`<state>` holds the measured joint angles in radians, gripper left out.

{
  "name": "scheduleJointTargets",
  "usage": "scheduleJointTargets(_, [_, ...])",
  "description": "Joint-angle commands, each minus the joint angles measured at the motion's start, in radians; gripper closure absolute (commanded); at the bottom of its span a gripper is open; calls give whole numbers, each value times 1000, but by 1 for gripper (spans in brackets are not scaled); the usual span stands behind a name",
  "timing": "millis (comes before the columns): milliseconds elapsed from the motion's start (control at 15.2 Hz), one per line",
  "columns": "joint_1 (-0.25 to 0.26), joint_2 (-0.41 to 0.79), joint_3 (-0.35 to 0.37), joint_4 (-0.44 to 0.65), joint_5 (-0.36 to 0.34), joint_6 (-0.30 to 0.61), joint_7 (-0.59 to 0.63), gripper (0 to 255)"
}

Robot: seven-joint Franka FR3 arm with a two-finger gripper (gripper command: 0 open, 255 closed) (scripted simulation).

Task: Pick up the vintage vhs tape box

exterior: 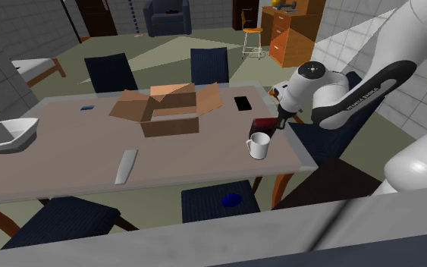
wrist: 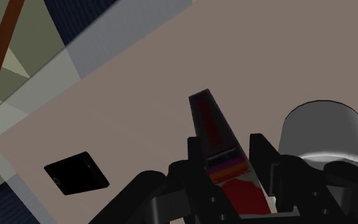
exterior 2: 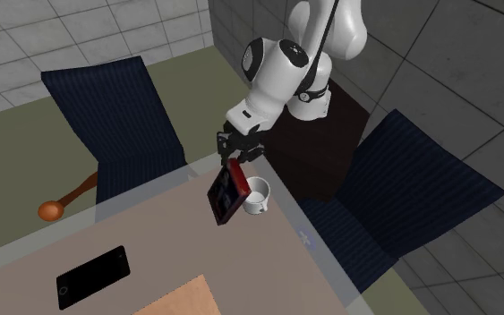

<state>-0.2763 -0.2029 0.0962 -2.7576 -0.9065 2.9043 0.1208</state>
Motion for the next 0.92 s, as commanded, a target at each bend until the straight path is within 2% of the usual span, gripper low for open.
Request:
scheduleJointTargets(0, [28,-31,-18,-7,72,-21,-65,255])
scheduleJointTargets(462, [124,-136,-78,-6,247,-122,-225,255])
scheduleJointTargets(726, [165,-188,-102,7,311,-185,-286,255])
scheduleJointTargets(858, [166,-190,-103,8,313,-187,-288,255])
